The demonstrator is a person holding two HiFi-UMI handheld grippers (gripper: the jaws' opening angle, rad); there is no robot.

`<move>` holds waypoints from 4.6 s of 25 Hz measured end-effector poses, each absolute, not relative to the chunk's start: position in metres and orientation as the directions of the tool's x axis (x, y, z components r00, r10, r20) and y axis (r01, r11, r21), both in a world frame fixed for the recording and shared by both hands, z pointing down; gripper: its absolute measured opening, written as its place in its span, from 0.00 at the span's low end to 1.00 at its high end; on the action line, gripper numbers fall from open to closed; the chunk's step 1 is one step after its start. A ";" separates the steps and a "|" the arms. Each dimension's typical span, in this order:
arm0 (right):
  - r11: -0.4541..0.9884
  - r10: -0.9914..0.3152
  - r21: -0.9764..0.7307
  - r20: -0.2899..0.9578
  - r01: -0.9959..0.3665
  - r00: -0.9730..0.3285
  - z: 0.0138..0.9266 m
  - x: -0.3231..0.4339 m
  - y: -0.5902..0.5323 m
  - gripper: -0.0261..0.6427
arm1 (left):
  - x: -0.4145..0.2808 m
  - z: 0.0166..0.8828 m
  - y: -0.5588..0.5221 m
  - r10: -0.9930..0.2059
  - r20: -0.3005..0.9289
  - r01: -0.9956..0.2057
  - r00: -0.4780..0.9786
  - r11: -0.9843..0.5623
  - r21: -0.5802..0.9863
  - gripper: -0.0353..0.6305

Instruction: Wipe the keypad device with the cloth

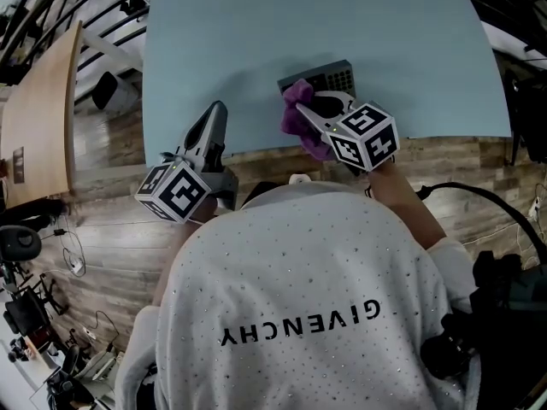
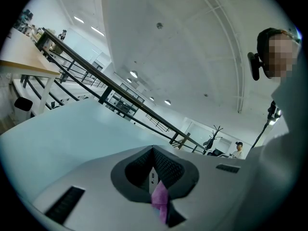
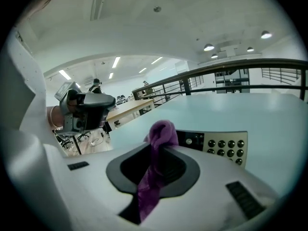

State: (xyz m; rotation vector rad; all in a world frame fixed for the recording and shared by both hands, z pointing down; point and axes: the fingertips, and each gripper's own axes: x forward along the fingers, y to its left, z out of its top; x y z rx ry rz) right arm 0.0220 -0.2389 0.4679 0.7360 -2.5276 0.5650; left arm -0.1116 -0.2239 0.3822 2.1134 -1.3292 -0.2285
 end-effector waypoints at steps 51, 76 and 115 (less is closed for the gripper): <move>0.708 -0.428 -0.292 0.547 -0.643 -0.719 0.463 0.025 -0.240 0.11 | -0.127 0.389 -0.214 -0.880 0.170 -0.745 0.443 -0.255 0.617 0.06; 0.563 -0.510 -0.327 0.585 -0.759 -0.630 0.491 0.114 -0.257 0.11 | -0.103 0.399 -0.227 -0.858 0.179 -0.728 0.482 -0.278 0.627 0.06; 0.521 -0.624 -0.286 0.516 -0.804 -0.587 0.500 0.059 -0.229 0.11 | -0.140 0.463 -0.159 -0.744 0.297 -0.704 0.599 -0.312 0.639 0.06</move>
